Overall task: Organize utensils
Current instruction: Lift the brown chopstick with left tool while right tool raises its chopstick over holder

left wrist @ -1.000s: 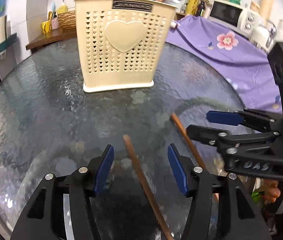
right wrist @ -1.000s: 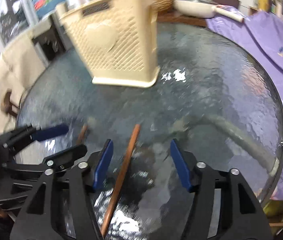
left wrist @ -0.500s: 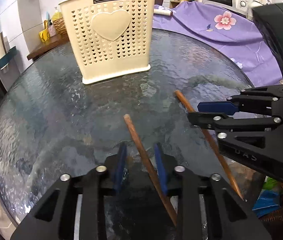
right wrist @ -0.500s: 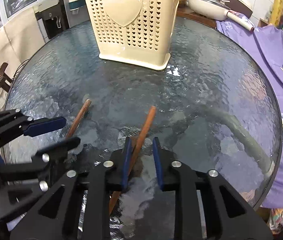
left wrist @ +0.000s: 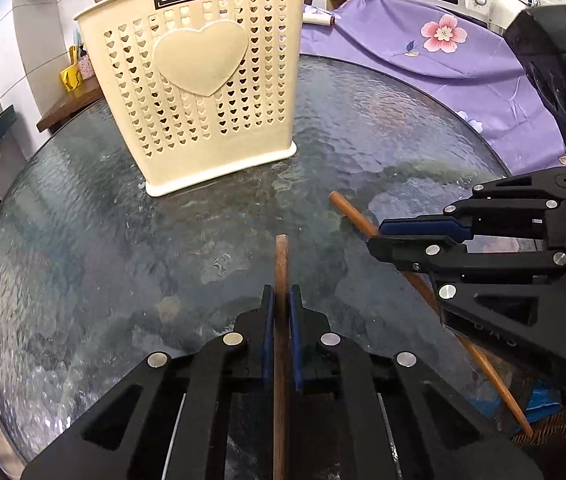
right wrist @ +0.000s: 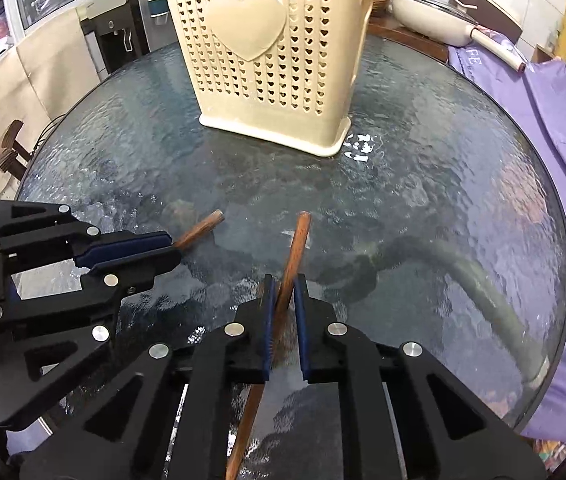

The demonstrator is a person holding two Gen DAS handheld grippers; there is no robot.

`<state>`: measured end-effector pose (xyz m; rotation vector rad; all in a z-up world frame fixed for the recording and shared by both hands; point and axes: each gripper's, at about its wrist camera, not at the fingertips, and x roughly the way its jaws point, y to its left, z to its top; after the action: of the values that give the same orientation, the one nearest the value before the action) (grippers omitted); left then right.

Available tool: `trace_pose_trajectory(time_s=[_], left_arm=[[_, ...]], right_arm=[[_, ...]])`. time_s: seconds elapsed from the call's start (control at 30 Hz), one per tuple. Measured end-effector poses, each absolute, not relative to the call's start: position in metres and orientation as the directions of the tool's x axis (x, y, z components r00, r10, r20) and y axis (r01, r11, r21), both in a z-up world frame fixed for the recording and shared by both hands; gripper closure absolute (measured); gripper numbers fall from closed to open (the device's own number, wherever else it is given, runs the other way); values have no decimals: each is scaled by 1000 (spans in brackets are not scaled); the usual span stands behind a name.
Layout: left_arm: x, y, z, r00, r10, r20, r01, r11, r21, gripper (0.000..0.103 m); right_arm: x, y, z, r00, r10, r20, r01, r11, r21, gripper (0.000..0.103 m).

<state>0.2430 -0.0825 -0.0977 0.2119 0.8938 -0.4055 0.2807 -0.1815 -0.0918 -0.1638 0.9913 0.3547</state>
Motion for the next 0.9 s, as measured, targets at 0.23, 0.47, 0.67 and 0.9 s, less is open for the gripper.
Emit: trace_pose_trajectory(time_s=[0.23,0.47,0.67,0.9], left_arm=[[245,-77,-94,555,-283,-782,425,905,-26,96],[239,-57,-58,630,-321,-707,395,917,-64,96],[227,-43,-25,680,-368,-634,391,914,-111,96],[207,-35,26,752,-420,-508,418,900,-126,96]], right_arm=[[278,-188,-82,527,271,-806,-361,929,77,96],[270,-197,-52,586,327,-741,-375,920,109,96],[257,-215,-10,617,475,-627,-424,872,244,96],[234,-226,41,673,561,-481,-506,825,254,96]])
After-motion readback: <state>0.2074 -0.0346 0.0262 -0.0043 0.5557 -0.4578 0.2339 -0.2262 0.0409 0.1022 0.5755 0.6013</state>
